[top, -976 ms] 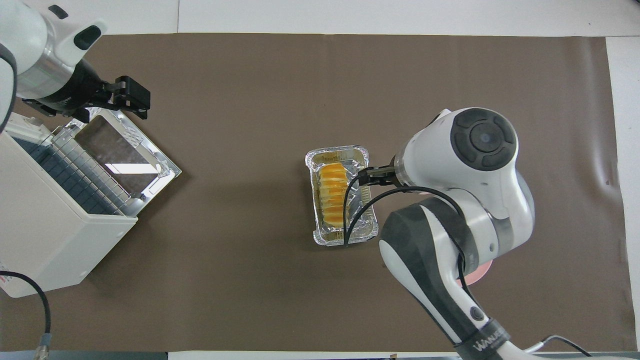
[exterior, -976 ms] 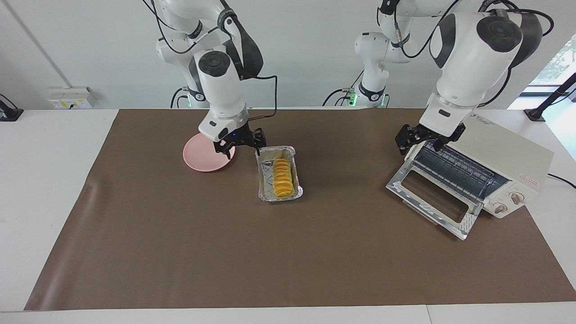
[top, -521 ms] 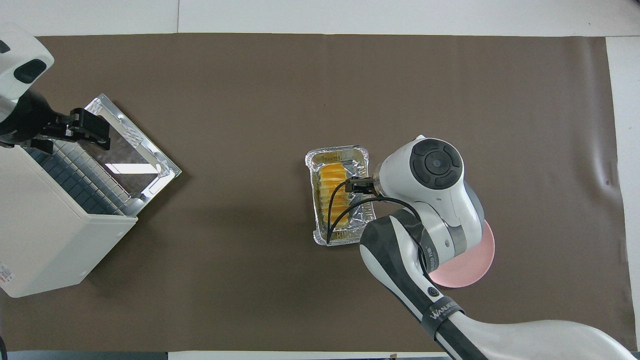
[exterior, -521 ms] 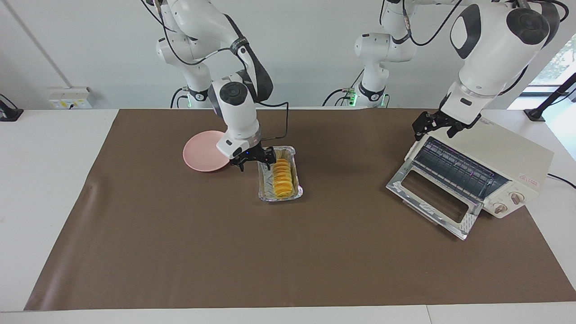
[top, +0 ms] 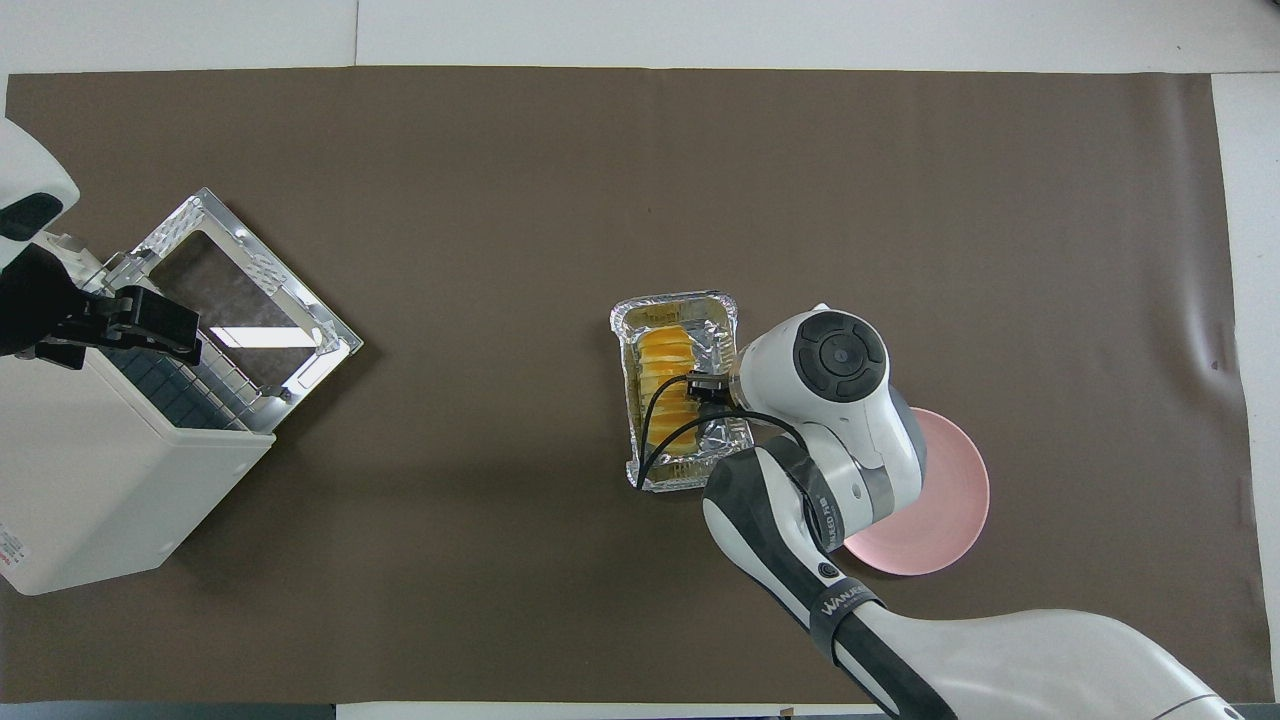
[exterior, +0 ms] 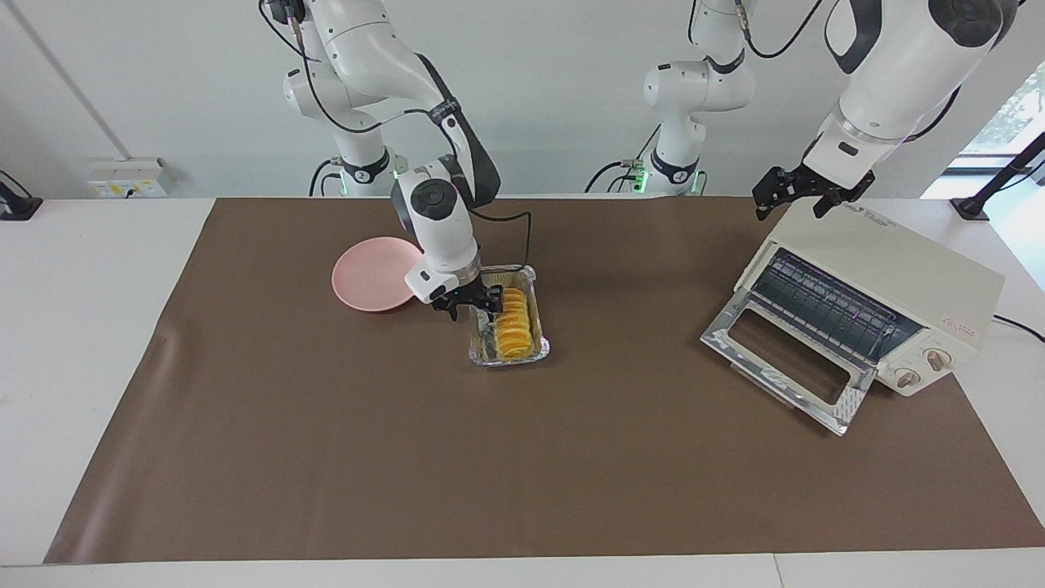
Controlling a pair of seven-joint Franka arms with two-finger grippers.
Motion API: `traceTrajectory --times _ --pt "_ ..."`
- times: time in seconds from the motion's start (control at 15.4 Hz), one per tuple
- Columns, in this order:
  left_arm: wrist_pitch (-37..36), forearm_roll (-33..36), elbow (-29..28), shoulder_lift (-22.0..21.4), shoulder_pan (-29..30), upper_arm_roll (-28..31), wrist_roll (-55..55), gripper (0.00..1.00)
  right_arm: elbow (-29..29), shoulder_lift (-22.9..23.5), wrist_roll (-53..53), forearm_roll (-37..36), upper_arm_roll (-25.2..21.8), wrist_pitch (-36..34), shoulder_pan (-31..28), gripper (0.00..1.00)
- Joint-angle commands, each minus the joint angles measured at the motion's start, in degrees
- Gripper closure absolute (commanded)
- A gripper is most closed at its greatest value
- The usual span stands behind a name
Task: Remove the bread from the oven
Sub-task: 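Slide the foil tray with the right gripper farther from the robot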
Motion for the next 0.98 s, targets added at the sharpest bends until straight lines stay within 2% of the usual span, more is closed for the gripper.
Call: traceTrajectory --times 0.0,0.33,0.52,0.72,0.91 --pt "1.51 -0.58 -1.95 -1.55 -0.79 0.03 0.53 0.0 -1.54 -0.87 1.25 0.91 0.12 1.12 0.19 1.0" --pt "1.34 -0.58 -1.86 -1.9 0.27 0.12 0.17 0.0 -0.67 -0.69 0.63 0.91 0.12 1.21 -0.6 1.0" --pt "1.34 -0.58 -1.86 -1.9 0.18 0.03 0.17 0.0 2.75 -0.96 0.55 1.43 0.12 -0.63 -2.08 1.0" --pt "1.34 -0.58 -1.86 -1.9 0.18 0.03 0.17 0.0 5.22 -1.92 -6.19 1.79 0.12 -4.94 -8.4 1.0" --pt "1.42 -0.58 -1.86 -1.9 0.18 0.03 0.17 0.0 5.22 -2.37 -17.26 1.96 0.12 -5.38 -16.22 1.0"
